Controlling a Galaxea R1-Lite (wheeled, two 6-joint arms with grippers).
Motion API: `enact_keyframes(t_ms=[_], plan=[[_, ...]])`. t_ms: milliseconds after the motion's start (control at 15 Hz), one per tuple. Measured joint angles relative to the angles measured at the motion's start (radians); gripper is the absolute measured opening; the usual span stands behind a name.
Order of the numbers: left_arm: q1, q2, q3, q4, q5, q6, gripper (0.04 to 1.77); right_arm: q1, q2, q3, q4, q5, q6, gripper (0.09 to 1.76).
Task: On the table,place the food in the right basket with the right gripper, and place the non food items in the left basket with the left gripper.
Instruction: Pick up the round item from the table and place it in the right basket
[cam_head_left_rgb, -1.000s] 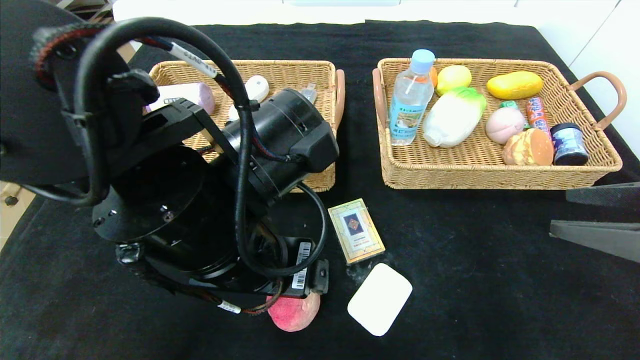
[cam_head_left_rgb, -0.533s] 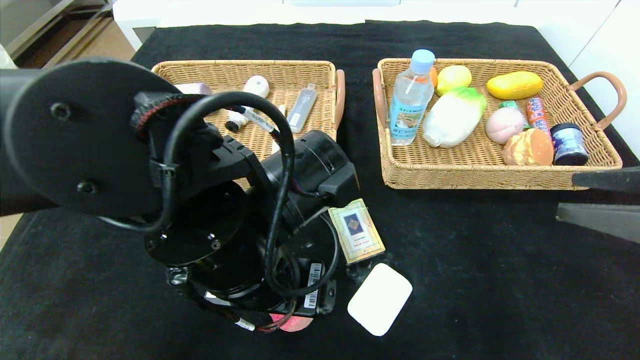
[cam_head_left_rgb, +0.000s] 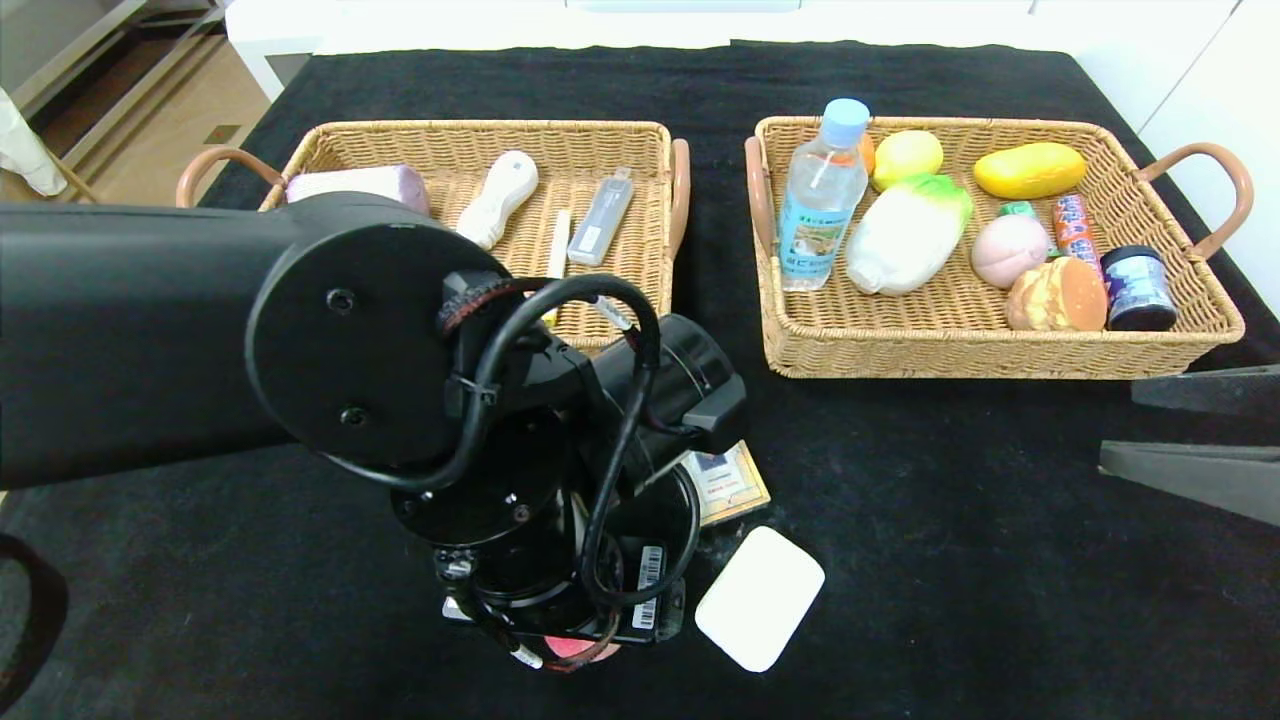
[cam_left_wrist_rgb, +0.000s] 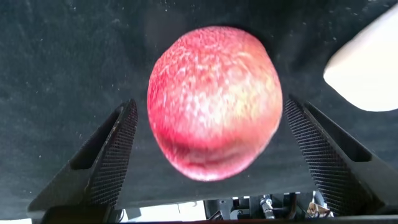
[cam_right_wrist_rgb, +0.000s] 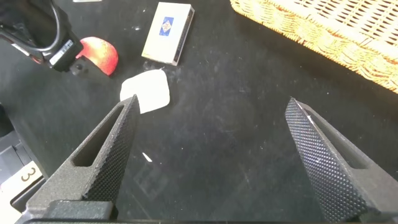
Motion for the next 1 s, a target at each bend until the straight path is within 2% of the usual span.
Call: enact_keyframes(t_ms=[867, 933, 1000], plan=[[0.014, 0.013, 0.014, -0.009, 0.005, -0.017, 1.72, -0.001, 0.0, 0.002, 0.0, 0.0, 0.0, 1.71], [0.014, 0.013, 0.015, -0.009, 0.005, -0.016, 1.61, -0.001, 0.0, 0.002, 0.0, 0.0, 0.0, 1.71], [0.014, 0.013, 0.016, -0.009, 0.004, -0.016, 1.43, -0.001, 0.0, 0.002, 0.0, 0.0, 0.0, 1.71]])
